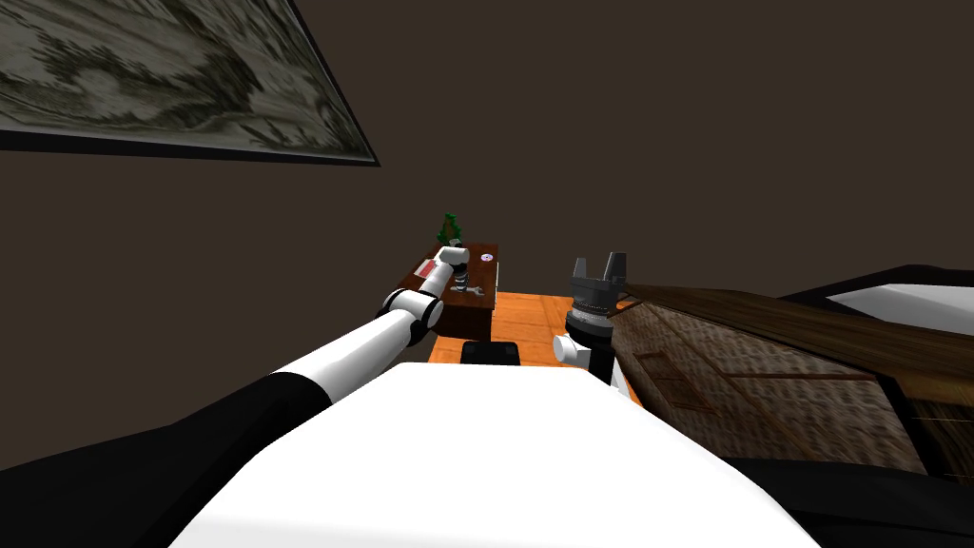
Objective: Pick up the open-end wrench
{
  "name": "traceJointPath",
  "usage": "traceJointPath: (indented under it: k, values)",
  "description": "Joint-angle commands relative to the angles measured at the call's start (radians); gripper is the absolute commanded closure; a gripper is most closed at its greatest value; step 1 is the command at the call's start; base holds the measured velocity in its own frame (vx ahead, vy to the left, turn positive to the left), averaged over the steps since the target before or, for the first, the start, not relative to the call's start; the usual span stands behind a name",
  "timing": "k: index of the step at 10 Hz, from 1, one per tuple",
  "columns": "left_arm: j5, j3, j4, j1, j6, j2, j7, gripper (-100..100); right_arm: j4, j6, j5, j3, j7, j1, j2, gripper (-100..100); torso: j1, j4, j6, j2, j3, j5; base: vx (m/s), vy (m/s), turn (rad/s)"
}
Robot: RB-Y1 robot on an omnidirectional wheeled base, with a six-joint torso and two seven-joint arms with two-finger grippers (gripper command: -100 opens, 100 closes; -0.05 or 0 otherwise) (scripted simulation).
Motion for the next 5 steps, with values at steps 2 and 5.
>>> traceJointPath:
  k: [2,5]
  values:
    - [0.008,0.002,-0.003,-0.029,0.033,0.005,0.005,100,0.0,0.0,0.0,0.0,0.0,0.0,0.0,0,0.0,0.0,0.0,0.0,0.0,0.0,0.0,-0.002,0.01]
    - [0.009,0.003,0.006,-0.036,0.029,0.006,0.003,0,0.0,0.0,0.0,0.0,0.0,0.0,0.0,0,0.0,0.0,0.0,0.0,0.0,0.0,0.001,-0.001,0.004]
